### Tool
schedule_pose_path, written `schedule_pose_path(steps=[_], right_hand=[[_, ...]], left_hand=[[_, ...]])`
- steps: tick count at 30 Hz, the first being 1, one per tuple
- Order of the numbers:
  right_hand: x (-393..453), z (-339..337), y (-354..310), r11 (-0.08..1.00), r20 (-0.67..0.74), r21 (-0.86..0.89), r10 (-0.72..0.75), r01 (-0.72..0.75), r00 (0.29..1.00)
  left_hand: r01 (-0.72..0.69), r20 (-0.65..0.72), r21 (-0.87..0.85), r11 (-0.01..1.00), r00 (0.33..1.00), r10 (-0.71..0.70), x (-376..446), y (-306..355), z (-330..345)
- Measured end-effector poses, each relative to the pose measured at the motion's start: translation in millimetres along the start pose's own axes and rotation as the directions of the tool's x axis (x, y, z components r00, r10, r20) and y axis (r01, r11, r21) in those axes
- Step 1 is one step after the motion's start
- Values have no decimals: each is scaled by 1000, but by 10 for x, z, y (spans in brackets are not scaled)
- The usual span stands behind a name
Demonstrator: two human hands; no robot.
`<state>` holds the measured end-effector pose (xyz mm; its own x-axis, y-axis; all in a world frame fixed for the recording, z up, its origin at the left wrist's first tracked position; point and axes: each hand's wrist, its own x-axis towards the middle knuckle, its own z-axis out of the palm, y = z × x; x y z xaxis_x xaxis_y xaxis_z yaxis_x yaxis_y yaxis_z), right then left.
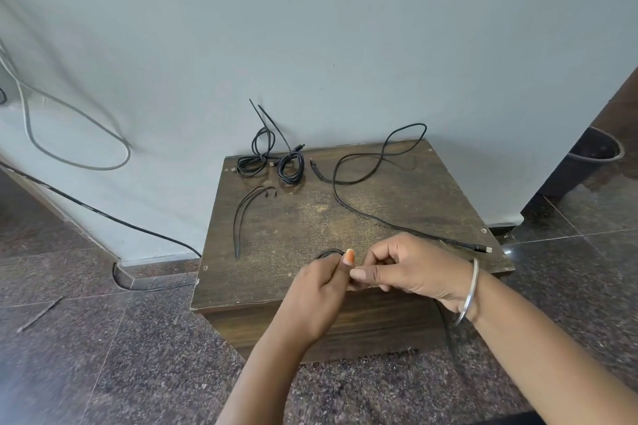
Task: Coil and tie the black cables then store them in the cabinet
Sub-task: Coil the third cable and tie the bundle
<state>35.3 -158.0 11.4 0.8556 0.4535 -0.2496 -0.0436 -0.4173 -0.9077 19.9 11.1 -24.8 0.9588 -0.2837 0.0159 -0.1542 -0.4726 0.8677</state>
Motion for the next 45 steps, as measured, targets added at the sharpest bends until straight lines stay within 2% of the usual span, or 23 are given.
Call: schedule_pose_path(steps=[3,6,11,14,18,21,25,27,29,31,33,35,39,41,45], right_hand=[[7,-38,30,995,-49,75,-56,60,997],[43,-30,68,988,-115,115,-90,103,989],[109,49,100,945,-182,293,-95,146,979],[132,131,86,924,-180,355,-82,142,980],[180,237,95,935,-173,326,-89,142,981],[198,318,106,963,-140,262,-31,67,990],[222,428,124,1000,-109,1,4,-4,994],[231,469,136,992,-68,-122,-2,-7,998],[222,504,131,982,-22,-187,8,-12,1000],[203,508,111,984,1,-175,28,-28,1000],[186,487,82,987,-5,-160,32,-32,999],[169,465,58,986,-15,-165,12,-15,1000],[140,444,21,990,-51,-141,-39,31,998],[124,407,2,991,-91,-119,-73,62,993],[87,335,-15,985,-133,92,-132,145,982]], left_hand=[[180,218,-290,940,969,-119,-17,27,-58],[304,376,-475,825,919,-122,-47,-1,-89],[428,445,-756,495,891,-91,-40,35,-78],[403,408,-862,309,912,-53,-34,40,-70],[275,269,-956,103,961,-70,-18,49,-106],[169,161,-985,46,977,-142,-6,41,-119],[50,46,-999,8,968,-245,9,29,-125],[8,3,-1000,17,957,-291,24,5,-140],[-8,-30,-997,71,947,-319,33,-32,-161],[20,-44,-980,200,950,-309,28,-57,-179],[58,-53,-925,375,959,-277,18,-49,-189],[75,-69,-833,548,969,-236,10,-41,-179],[74,-79,-613,787,985,-154,6,-34,-133],[49,-86,-525,850,990,-110,0,-31,-129],[28,-73,-352,936,996,-57,2,-42,-137]])
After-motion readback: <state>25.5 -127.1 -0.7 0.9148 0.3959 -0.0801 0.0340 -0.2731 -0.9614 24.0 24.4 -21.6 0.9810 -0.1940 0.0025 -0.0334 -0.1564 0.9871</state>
